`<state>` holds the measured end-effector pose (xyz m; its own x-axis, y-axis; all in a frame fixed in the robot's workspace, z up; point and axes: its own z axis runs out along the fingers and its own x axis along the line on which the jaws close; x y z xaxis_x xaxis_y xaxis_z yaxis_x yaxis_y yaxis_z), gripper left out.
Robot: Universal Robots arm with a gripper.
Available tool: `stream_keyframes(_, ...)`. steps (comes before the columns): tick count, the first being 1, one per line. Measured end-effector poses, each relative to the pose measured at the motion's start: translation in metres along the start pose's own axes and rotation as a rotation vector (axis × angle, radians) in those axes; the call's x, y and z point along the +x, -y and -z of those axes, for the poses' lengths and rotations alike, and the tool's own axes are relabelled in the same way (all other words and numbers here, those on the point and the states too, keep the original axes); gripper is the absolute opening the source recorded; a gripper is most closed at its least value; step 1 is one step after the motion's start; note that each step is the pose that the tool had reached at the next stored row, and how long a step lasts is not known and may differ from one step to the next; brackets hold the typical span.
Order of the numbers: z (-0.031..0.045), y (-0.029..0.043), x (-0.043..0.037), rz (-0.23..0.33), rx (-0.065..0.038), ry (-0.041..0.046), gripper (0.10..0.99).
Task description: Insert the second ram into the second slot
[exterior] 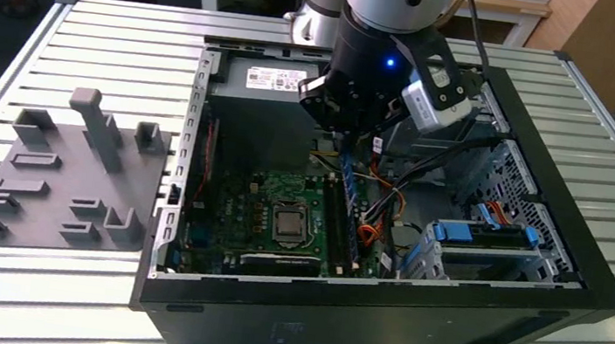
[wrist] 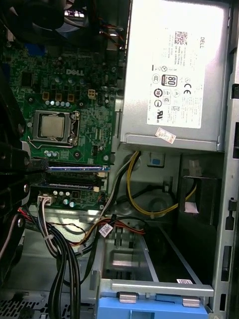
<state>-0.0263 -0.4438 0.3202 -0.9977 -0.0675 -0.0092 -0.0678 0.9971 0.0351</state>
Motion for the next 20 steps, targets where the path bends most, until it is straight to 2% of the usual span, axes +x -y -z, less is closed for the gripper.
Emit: stream_keyframes(20, -0.0073, 0.0016, 0.0005, -0.013, 0.002, -0.0003, 0.129)
